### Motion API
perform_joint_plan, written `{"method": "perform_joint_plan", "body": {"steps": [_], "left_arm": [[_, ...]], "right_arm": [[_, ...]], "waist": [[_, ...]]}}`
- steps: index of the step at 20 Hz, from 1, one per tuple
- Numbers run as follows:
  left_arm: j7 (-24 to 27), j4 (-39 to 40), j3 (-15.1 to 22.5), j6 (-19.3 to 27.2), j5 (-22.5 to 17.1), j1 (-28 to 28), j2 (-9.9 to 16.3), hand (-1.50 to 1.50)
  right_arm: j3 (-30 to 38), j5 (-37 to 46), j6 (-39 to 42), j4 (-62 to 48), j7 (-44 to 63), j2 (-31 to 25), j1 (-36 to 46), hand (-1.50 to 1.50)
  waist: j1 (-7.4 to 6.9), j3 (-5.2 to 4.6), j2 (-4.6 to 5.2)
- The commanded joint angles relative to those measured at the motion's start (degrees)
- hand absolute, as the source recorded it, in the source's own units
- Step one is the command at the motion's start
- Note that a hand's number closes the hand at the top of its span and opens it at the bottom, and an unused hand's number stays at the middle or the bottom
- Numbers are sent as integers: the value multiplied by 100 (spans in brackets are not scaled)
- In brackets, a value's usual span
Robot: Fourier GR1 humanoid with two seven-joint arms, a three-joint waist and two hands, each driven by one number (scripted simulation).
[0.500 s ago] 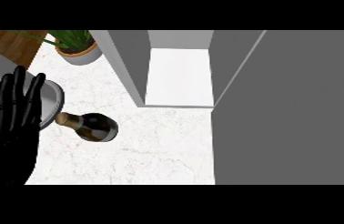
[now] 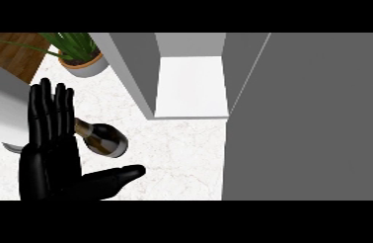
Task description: Pick up the wine, place it into the cabinet and close the cabinet
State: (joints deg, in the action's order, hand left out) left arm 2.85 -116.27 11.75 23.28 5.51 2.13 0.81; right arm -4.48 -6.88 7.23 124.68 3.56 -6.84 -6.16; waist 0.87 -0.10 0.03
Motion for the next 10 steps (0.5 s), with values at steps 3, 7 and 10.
{"method": "perform_joint_plan", "body": {"steps": [3, 7, 10], "left_arm": [[-502, 110, 1610, 2127, 386, -562, -79, -150], [-624, 536, 1965, 2690, 561, -992, -80, -150], [-1028, 268, 2358, 2967, 1036, -885, -81, -150]], "right_arm": [[47, -724, 470, 736, 676, -383, -336, -150], [-179, -600, 187, 1078, 1334, -239, -126, -150], [140, -994, 61, 1643, 2047, -421, 41, -150]], "waist": [[15, 15, -18], [-58, 10, -6], [-79, 10, -11]]}}
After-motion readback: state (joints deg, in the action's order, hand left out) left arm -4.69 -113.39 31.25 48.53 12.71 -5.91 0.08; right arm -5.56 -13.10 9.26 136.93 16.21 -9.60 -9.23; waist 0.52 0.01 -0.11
